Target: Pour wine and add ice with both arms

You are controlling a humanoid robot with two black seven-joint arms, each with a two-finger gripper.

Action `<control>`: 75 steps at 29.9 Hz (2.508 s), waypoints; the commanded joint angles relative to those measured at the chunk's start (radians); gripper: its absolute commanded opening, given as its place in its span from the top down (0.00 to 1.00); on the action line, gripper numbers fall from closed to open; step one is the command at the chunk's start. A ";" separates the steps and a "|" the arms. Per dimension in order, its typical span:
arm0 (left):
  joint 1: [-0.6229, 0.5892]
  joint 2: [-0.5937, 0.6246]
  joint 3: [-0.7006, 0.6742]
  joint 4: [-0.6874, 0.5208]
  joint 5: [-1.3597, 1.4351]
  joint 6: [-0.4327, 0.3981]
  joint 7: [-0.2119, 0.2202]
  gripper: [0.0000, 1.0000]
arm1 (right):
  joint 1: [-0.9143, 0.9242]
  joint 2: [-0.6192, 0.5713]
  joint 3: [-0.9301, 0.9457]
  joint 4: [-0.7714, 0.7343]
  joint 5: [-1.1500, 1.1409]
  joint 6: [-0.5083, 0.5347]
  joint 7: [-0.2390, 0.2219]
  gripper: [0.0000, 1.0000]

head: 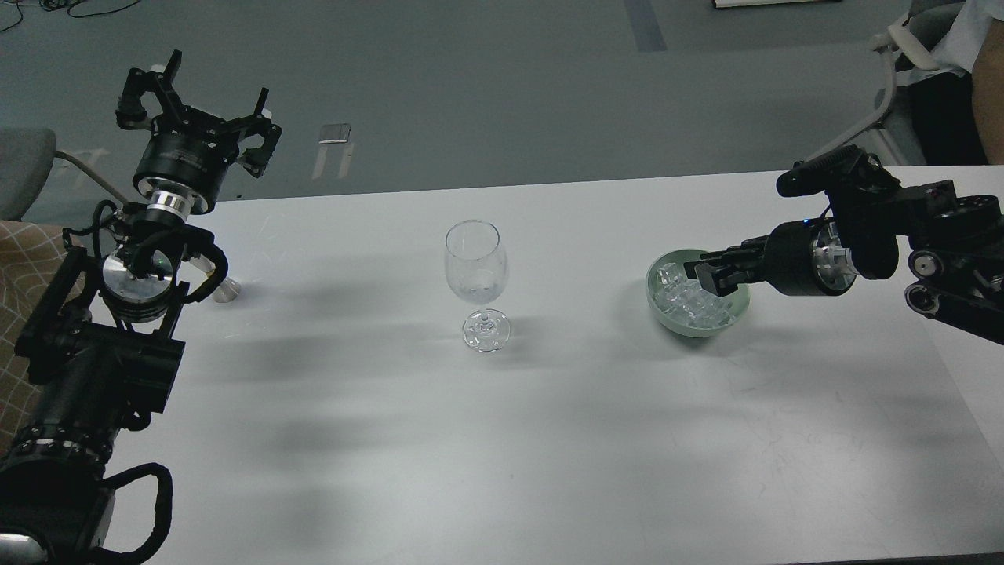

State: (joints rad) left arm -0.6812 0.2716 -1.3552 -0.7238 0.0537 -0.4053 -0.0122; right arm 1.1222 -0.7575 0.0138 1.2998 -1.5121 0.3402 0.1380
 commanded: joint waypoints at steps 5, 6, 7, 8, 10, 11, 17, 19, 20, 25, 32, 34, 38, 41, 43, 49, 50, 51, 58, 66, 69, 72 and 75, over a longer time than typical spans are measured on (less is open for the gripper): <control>0.002 0.001 -0.002 -0.002 0.000 -0.001 0.000 0.02 | -0.016 -0.003 -0.001 0.003 -0.004 -0.004 0.000 0.73; 0.002 0.000 -0.002 -0.002 0.000 -0.003 -0.002 0.02 | -0.022 -0.003 -0.001 0.001 -0.005 -0.006 0.000 0.73; 0.003 0.000 -0.004 0.000 0.000 -0.003 -0.002 0.02 | -0.027 -0.003 -0.003 0.001 -0.005 -0.006 0.000 0.73; 0.008 0.000 -0.002 -0.002 0.000 -0.003 -0.002 0.02 | -0.031 -0.003 -0.003 0.000 -0.007 -0.007 0.000 0.73; 0.015 -0.002 -0.004 -0.002 0.000 -0.004 -0.006 0.02 | -0.047 -0.002 -0.003 -0.002 -0.010 -0.009 -0.001 0.73; 0.017 -0.002 -0.004 0.000 0.000 -0.004 -0.014 0.02 | -0.057 0.000 -0.002 -0.002 -0.017 -0.010 -0.003 0.73; 0.026 -0.014 -0.004 -0.009 0.000 -0.004 -0.031 0.02 | -0.107 0.021 -0.001 -0.030 -0.117 -0.050 -0.011 0.73; 0.028 -0.014 -0.005 -0.011 -0.002 -0.004 -0.031 0.02 | -0.117 0.026 -0.001 -0.031 -0.132 -0.056 -0.011 0.73; 0.028 -0.014 -0.005 -0.011 -0.002 -0.004 -0.032 0.02 | -0.120 0.027 -0.001 -0.033 -0.134 -0.061 -0.011 0.73; 0.028 -0.015 -0.005 -0.013 -0.002 -0.004 -0.032 0.02 | -0.120 0.032 -0.001 -0.039 -0.134 -0.069 -0.011 0.74; 0.026 -0.020 -0.007 -0.013 -0.002 -0.004 -0.032 0.02 | -0.131 0.035 -0.001 -0.040 -0.135 -0.078 -0.012 0.74; 0.026 -0.020 -0.007 -0.014 -0.002 -0.004 -0.032 0.02 | -0.134 0.035 -0.001 -0.042 -0.137 -0.078 -0.012 0.74; 0.028 -0.020 -0.009 -0.028 -0.002 -0.003 -0.032 0.02 | -0.136 0.035 -0.001 -0.043 -0.135 -0.084 -0.015 0.74; 0.028 -0.020 -0.015 -0.031 -0.002 -0.003 -0.031 0.02 | -0.136 0.035 -0.001 -0.053 -0.135 -0.086 -0.017 0.74; 0.028 -0.020 -0.016 -0.034 -0.002 -0.001 -0.031 0.02 | -0.137 0.040 -0.001 -0.059 -0.135 -0.093 -0.020 0.74; 0.026 -0.018 -0.016 -0.036 -0.002 -0.001 -0.031 0.02 | -0.137 0.050 0.002 -0.082 -0.135 -0.113 -0.041 0.72; 0.028 -0.018 -0.016 -0.036 -0.002 -0.001 -0.031 0.02 | -0.137 0.053 0.002 -0.083 -0.135 -0.113 -0.043 0.71; 0.026 -0.017 -0.016 -0.036 -0.002 0.000 -0.031 0.02 | -0.137 0.060 0.002 -0.085 -0.135 -0.115 -0.044 0.69; 0.026 -0.017 -0.016 -0.036 -0.002 -0.001 -0.031 0.02 | -0.137 0.090 0.008 -0.131 -0.135 -0.115 -0.044 0.63; 0.028 -0.014 -0.022 -0.036 -0.002 -0.003 -0.031 0.02 | -0.137 0.110 0.008 -0.172 -0.135 -0.115 -0.061 0.59; 0.028 -0.014 -0.022 -0.036 -0.002 -0.003 -0.031 0.02 | -0.139 0.113 0.008 -0.178 -0.135 -0.115 -0.061 0.58; 0.028 -0.012 -0.022 -0.036 -0.002 -0.004 -0.031 0.02 | -0.139 0.126 0.008 -0.188 -0.135 -0.115 -0.061 0.58; 0.029 -0.011 -0.024 -0.036 -0.002 -0.004 -0.031 0.02 | -0.142 0.127 0.006 -0.191 -0.134 -0.115 -0.061 0.58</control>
State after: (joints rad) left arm -0.6535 0.2605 -1.3781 -0.7598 0.0521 -0.4095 -0.0430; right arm 0.9818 -0.6324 0.0215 1.1122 -1.6469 0.2254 0.0766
